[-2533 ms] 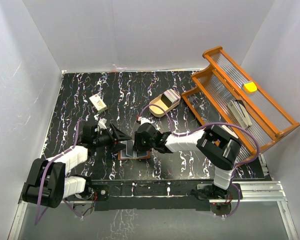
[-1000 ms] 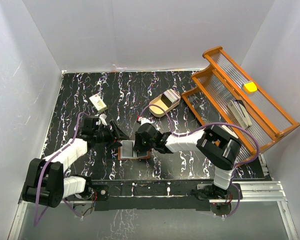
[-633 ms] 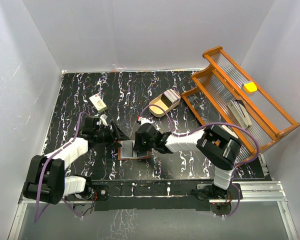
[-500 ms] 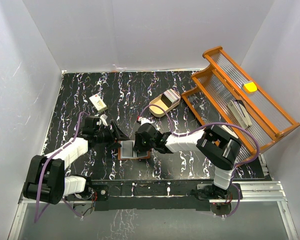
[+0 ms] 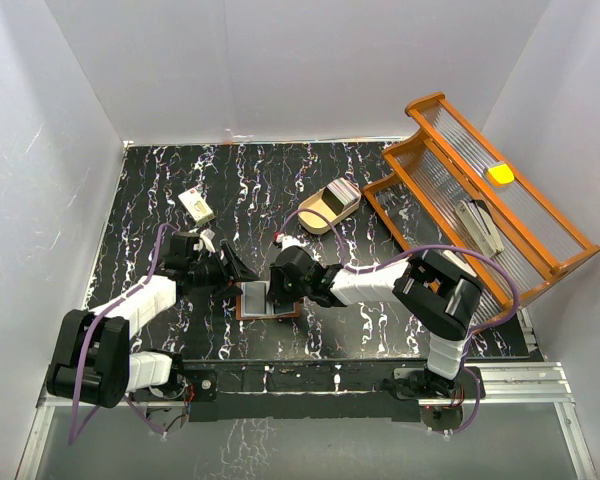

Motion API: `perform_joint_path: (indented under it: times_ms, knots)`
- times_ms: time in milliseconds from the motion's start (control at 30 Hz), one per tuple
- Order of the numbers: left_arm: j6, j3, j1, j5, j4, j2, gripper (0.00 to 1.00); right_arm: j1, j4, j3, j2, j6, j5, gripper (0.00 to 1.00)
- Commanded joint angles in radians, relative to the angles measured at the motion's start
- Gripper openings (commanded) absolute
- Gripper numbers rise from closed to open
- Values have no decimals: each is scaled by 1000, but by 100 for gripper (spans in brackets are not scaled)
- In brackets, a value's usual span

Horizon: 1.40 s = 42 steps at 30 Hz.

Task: Put the credit cards into the card holder
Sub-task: Turn over the card slot in the card holder.

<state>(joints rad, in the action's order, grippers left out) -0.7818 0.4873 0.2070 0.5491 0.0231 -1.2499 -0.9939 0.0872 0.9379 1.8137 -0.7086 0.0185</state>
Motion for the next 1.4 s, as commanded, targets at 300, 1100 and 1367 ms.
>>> perform_joint_path:
  times_ms: [300,1100,1367]
  knots:
    - [-14,-24,4,27,-48,-13,68,-8,-26,-23,16,11,-2,6]
    - [-68,-42,5,88,-109,-7,68,-8,-23,-25,19,11,-2,6]
    - [-105,-46,4,115,-123,43,68,-7,-22,-22,23,11,-3,6]
